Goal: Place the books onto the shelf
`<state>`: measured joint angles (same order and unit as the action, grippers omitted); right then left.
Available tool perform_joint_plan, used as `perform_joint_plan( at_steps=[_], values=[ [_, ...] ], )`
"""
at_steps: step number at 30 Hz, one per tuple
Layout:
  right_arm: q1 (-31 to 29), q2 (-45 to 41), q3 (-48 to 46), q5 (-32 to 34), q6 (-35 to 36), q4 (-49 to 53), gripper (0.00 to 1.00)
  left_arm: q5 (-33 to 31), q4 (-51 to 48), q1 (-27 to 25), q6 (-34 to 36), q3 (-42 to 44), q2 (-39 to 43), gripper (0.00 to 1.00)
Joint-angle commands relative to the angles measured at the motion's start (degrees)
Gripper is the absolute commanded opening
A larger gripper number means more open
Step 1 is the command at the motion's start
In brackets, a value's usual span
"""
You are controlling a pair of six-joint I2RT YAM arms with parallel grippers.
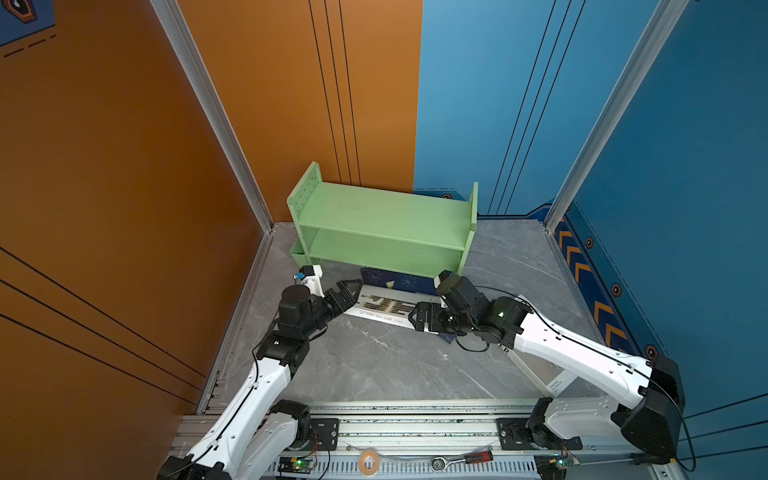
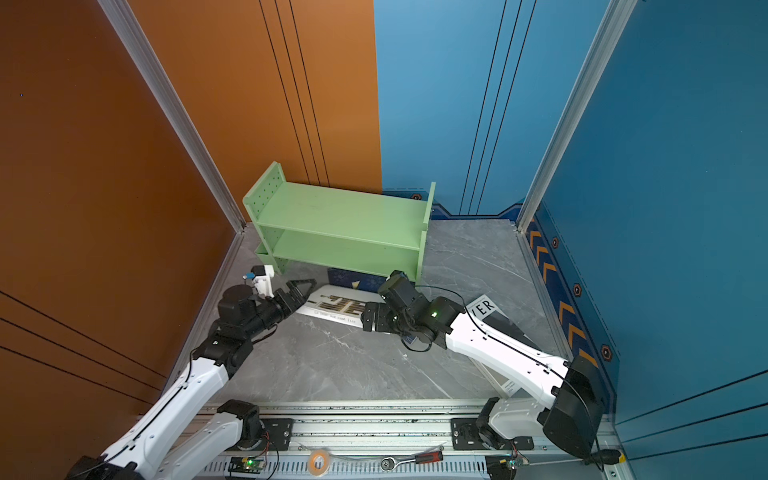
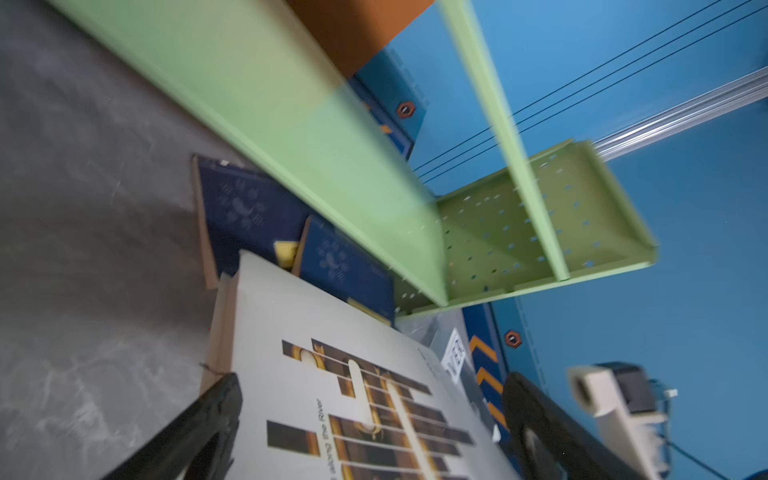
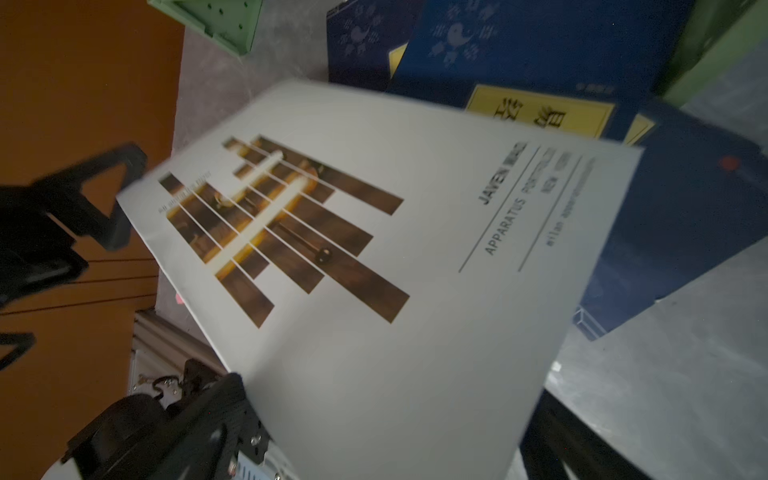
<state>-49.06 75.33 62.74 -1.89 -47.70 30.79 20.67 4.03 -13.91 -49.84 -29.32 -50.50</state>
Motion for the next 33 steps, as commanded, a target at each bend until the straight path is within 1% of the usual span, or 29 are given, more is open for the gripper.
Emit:
perform_joint_plan(
  at_steps=[1, 4, 6, 9, 13, 15, 19, 20, 23, 25, 28, 30, 33],
  values=[
    [1.8, 1.2, -1.8, -1.7, 2.9, -15.4, 0.99, 4.4, -1.0, -4.4, 1.4, 3.5, -1.1, 0.98],
    [4.0, 2.7, -3.3, -0.3, 2.6, -13.5, 0.99, 2.2, 0.9, -5.5, 0.1, 8.0, -2.8, 0.98],
    [4.6, 3.1, -3.6, 1.8, 2.7, -11.3, 0.99, 0.2, -0.8, -5.4, 0.2, 9.1, -4.1, 0.98],
    [5.3, 3.5, -4.3, 3.1, 2.3, -9.9, 0.99, -1.6, -3.1, -5.3, 1.0, 9.3, -5.5, 0.98],
    [6.6, 3.9, -6.7, 3.0, 1.0, -9.9, 0.99, -2.8, -6.3, -5.2, 3.6, 7.7, -7.4, 0.98],
    [7.4, 4.0, -8.4, 2.0, 0.3, -11.2, 0.99, -3.8, -8.0, -5.3, 5.0, 6.9, -8.3, 0.98],
    [8.5, 3.3, -13.9, -4.1, -2.7, -19.0, 0.98, -5.3, -8.5, -4.7, 7.3, 6.2, -10.8, 0.98],
    [10.3, 3.0, -15.2, -5.8, -3.7, -20.6, 0.98, -5.1, -8.3, -4.4, 7.9, 5.8, -11.8, 0.98],
    [10.4, 1.8, -17.8, -6.5, -6.7, -22.0, 0.98, -3.9, -6.4, -4.0, 8.3, 5.0, -15.2, 0.98],
    [9.9, 0.2, -20.5, -7.5, -8.9, -23.8, 0.98, -2.5, -4.3, -4.0, 7.4, 5.0, -17.6, 0.98],
    [9.7, -3.6, -26.2, -8.2, -12.5, -29.8, 0.98, -1.5, 0.1, -4.3, 5.1, 5.8, -20.5, 0.98],
    [10.2, -5.6, -30.3, -8.8, -16.2, -35.0, 0.98, -1.0, 2.4, -4.3, 3.7, 6.5, -21.6, 0.98],
    [9.6, -6.4, -34.5, -9.4, -21.0, -43.1, 0.98, -0.1, 3.9, -4.6, 2.9, 6.7, -22.6, 0.98]
  ],
)
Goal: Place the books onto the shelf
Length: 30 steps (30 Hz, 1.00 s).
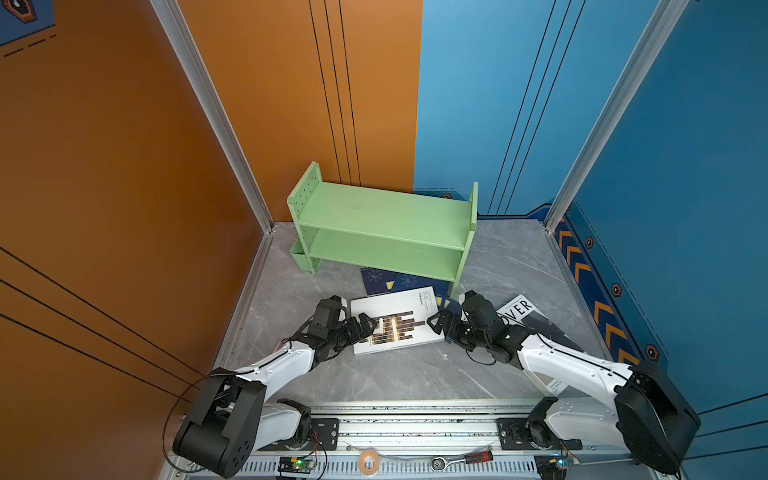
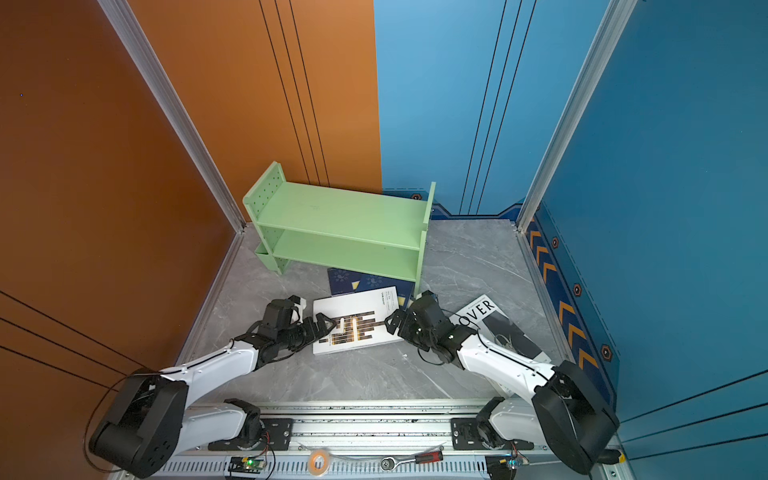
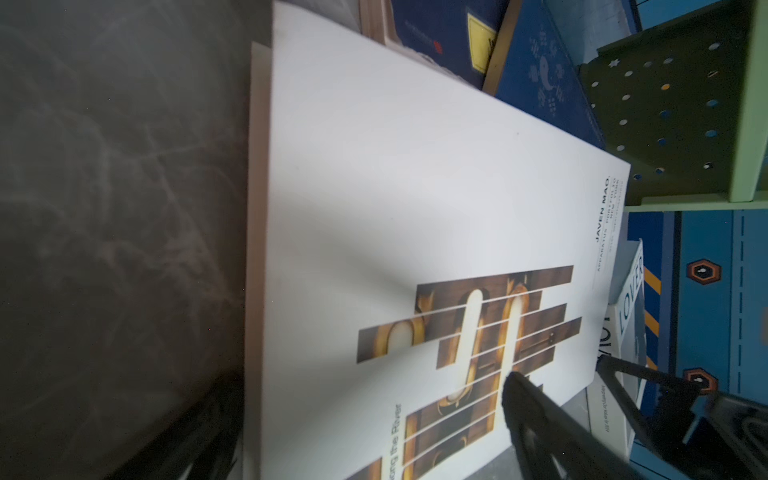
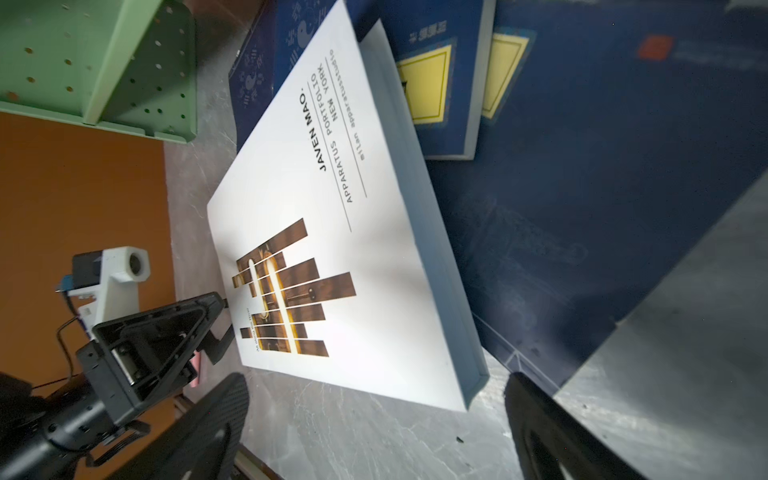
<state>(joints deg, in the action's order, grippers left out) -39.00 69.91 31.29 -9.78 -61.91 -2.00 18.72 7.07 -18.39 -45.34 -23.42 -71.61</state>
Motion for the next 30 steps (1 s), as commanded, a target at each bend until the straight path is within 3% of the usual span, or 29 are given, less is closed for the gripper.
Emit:
perform_joint_plan(
  at_steps=[1, 10, 17, 21, 30],
  values=[
    [-0.8, -0.6, -3.5, -1.3, -7.4, -11.4, 0.99, 2.0, 1.1, -0.2, -1.9, 0.8, -1.8, 0.98],
    [-6.3, 8.7, -8.5, 0.2, -15.5, -25.1, 0.96, 2.2, 3.6, -2.1, -5.5, 1.2, -2.9, 0.98],
    [-8.7, 12.0, -8.2, 2.6, -16.0, -28.6, 0.96, 2.4, 5.0, -2.8, -7.6, 2.2, -3.0, 0.98],
    [-9.8, 13.1, -8.7, 7.8, -14.5, -31.3, 0.95, 2.5, 5.5, -3.2, -7.9, 2.5, -3.2, 0.98],
    [-9.8, 17.2, -13.0, 17.0, -14.2, -47.5, 0.94, 3.8, 7.7, -3.2, -8.8, 3.0, -3.6, 0.98]
  ],
)
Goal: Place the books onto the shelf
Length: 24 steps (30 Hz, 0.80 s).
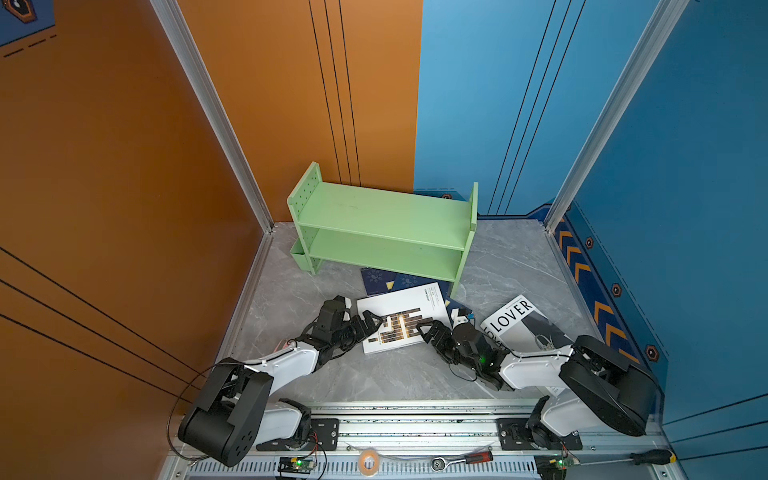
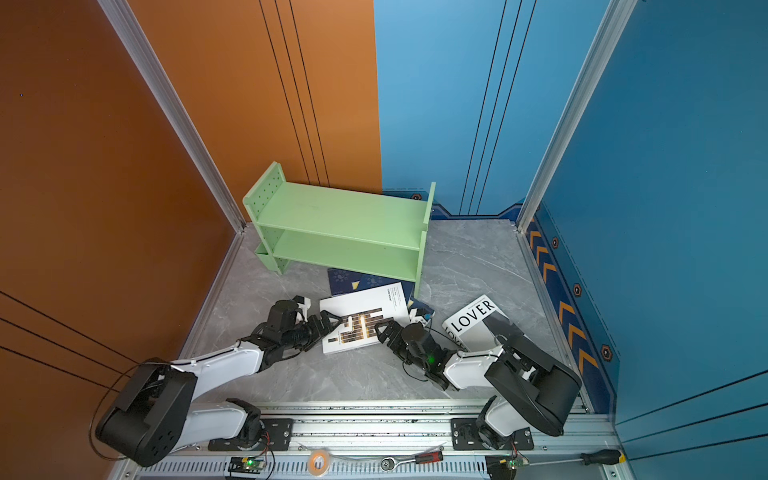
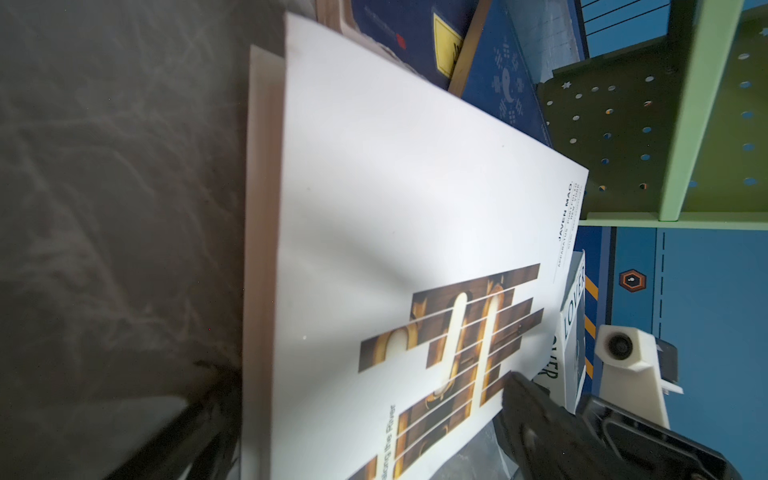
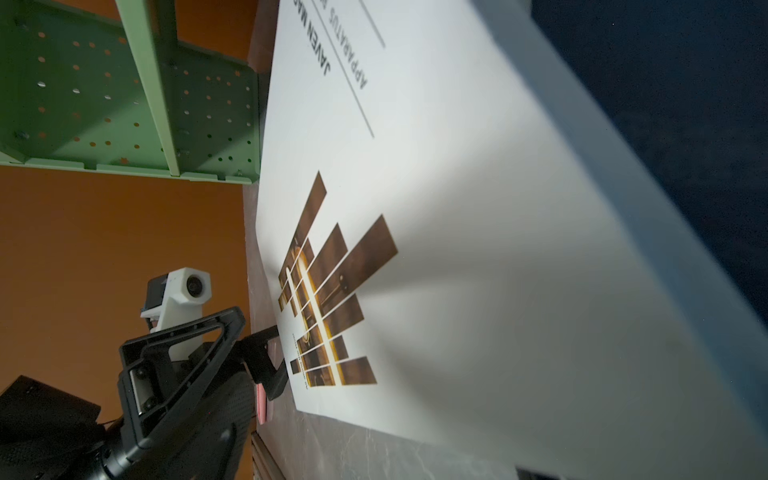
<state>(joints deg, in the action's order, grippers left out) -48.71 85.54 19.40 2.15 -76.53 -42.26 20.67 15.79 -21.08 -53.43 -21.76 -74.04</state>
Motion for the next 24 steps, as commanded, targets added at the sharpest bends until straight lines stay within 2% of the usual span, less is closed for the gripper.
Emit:
perform_joint_plan(
  at_steps=[1, 12, 20, 24],
  values=[
    [-0.2, 2.5, -1.1, 5.5, 0.2, -8.6, 0.92, 2.2, -0.7, -0.6, -0.8, 1.4, -1.2, 0.98],
    [-1.7, 19.0, -1.6, 8.2, -4.3, -38.3, 0.68, 4.1, 1.0, -0.8, -1.0, 1.4, -1.9, 0.98],
    [-2.2, 17.9, -0.5, 9.4, -4.1, -35.2, 0.54, 4.2, 0.9, -0.7, -1.2, 1.6, 0.0, 0.98],
    [-2.1, 14.8, 0.3, 9.1, -3.4, -30.7, 0.43, 4.2, -0.8, -0.4, -1.2, 1.1, 1.7, 0.98]
  ],
)
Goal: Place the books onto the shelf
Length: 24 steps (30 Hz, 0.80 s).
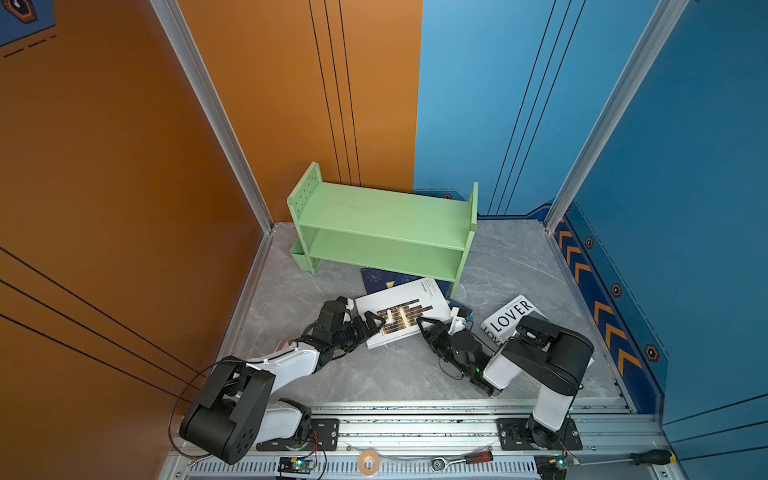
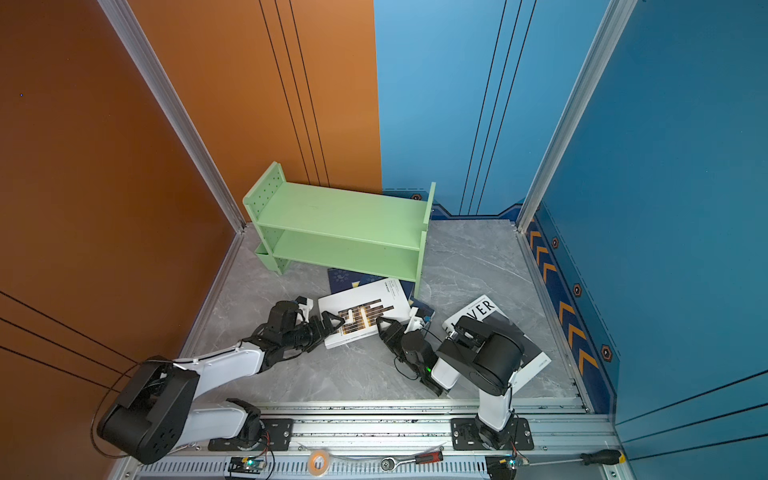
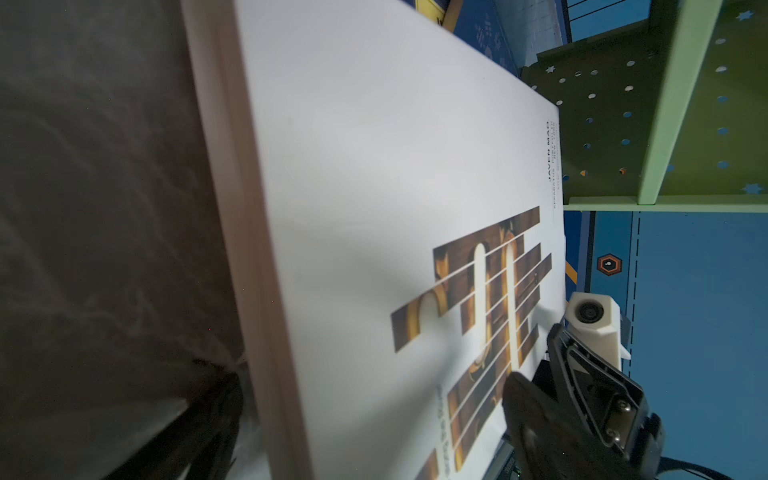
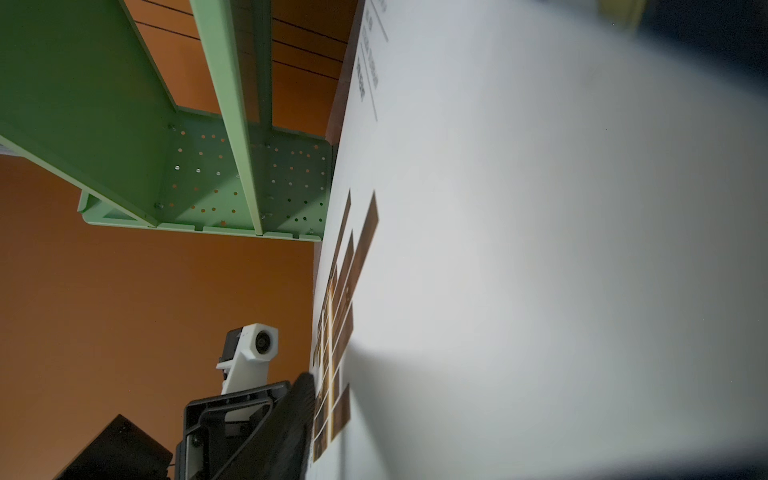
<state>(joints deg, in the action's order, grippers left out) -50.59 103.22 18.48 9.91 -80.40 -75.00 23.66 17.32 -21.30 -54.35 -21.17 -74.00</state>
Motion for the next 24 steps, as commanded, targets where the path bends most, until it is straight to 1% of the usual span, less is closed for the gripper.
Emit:
perform_joint_plan(
  at_steps=[1, 5, 8, 10, 13, 15, 16, 17, 18, 20, 24],
  values=[
    [-0.4, -4.2, 1.5, 1.3, 0.6, 4.0, 0.40, 1.2, -3.0, 0.1, -0.2, 0.3, 2.4, 0.98],
    [-0.5, -10.1, 3.2, 1.2, 2.1, 13.6, 0.36, 1.4, -7.9, 1.5, 0.8, -1.0, 6.6, 0.98],
    [-0.6, -16.3, 4.5, 1.5, 2.8, 21.9, 0.35, 1.6, -13.3, 3.5, 2.0, -2.1, 11.6, 0.98],
    [-0.2, -22.3, 6.7, 0.8, 4.5, 32.2, 0.33, 2.2, -17.5, 5.8, 2.4, -3.2, 15.8, 0.98],
    [0.8, -30.4, 11.5, -1.0, 8.3, 50.8, 0.32, 4.1, -23.1, 10.2, 3.2, -4.7, 22.1, 0.98],
    [1.7, -34.9, 13.8, -2.7, 10.3, 58.8, 0.31, 5.7, -26.7, 13.2, 4.0, -6.2, 25.5, 0.98],
    [2.8, -36.9, 15.2, -4.4, 10.8, 63.7, 0.31, 6.3, -27.6, 14.6, 4.3, -7.0, 26.9, 0.98],
    [4.0, -38.2, 16.0, -6.0, 11.1, 67.0, 0.31, 6.7, -30.2, 15.7, 4.6, -7.6, 28.1, 0.98],
    [5.2, -39.2, 16.7, -7.7, 11.3, 70.1, 0.31, 7.3, -30.7, 16.7, 4.7, -8.0, 29.1, 0.98],
    [6.0, -40.8, 16.5, -8.7, 11.1, 72.1, 0.31, 8.2, -30.9, 17.8, 4.4, -8.4, 30.0, 0.98],
    [5.9, -43.1, 15.3, -7.8, 11.0, 71.3, 0.31, 10.0, -29.1, 18.1, 2.8, -7.8, 29.8, 0.98]
  ],
)
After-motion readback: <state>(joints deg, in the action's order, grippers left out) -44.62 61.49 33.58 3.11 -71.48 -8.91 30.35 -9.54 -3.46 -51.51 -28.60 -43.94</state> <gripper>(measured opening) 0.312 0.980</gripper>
